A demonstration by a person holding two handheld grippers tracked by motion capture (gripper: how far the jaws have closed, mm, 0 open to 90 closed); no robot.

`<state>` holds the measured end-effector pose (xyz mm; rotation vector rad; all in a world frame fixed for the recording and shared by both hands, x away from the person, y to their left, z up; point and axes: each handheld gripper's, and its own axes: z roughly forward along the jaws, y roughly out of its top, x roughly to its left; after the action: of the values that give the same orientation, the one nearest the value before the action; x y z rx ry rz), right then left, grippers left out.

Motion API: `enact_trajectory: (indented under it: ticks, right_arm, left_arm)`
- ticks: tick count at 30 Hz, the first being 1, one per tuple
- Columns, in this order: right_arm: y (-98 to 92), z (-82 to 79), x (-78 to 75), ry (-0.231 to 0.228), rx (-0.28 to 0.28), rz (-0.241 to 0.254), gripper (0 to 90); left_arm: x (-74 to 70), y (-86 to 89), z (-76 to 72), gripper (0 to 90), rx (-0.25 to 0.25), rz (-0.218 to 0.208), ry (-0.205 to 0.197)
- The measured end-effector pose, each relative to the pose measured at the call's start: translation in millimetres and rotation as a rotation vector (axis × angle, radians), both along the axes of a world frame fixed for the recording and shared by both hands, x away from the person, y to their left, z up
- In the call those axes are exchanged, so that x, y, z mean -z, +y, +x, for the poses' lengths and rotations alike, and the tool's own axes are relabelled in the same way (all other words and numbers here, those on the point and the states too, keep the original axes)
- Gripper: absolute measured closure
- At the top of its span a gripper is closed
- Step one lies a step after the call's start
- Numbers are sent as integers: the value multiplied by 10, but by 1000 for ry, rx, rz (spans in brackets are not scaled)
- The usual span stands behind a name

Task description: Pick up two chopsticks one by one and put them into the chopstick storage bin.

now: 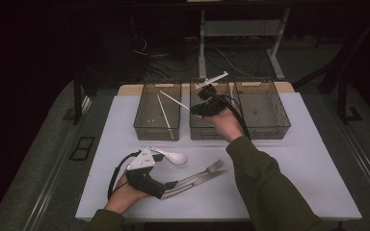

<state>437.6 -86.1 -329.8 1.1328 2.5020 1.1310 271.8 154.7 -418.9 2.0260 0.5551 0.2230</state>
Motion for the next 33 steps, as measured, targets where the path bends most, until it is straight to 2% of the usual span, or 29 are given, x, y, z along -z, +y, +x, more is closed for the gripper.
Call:
enact_trajectory:
  ticks: [10,20,27,33]
  right_arm:
    - [457,327,156,50,20,-36,839]
    - [766,576,251,85,55,-80,838]
    - [941,637,344,110,67,-94,838]
    - [997,662,408,120,65,-96,837]
  left_arm:
    - [-5,4,-1,0,6,-2,1]
    - [-8,-6,-8,0,8,-5,4]
    - [-12,2,-7,0,11,-6,4]
    - [-12,-8,-7,0,14,-6,3]
